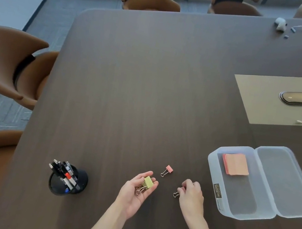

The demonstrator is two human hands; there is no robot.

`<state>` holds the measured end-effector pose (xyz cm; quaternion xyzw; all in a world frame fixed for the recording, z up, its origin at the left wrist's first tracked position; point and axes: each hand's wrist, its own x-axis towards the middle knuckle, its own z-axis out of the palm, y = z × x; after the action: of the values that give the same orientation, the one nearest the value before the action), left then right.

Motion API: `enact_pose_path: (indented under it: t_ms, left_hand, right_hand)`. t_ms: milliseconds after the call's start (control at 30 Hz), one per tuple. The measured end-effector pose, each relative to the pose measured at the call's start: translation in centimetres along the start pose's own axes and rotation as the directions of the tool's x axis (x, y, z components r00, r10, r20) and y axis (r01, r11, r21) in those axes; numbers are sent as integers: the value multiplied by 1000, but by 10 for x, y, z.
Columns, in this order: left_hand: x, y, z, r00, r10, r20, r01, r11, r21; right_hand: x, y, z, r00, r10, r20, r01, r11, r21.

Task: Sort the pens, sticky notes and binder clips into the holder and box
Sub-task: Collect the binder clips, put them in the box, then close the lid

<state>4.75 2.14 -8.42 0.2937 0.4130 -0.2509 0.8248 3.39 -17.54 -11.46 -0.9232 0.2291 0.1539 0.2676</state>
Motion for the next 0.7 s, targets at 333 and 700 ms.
enact_pose_path:
  t_ms: [333, 700]
  left_hand:
    - [1, -2, 12, 999, 38, -20, -38, 999, -23]
    - [-4, -8, 23, 1000, 24, 20, -27, 981, 191]
  right_hand:
    - [-17, -50, -35, 961, -272, 44, 215, 840, 497]
    - [-28, -63, -3, 890, -448, 83, 427, 884, 192]
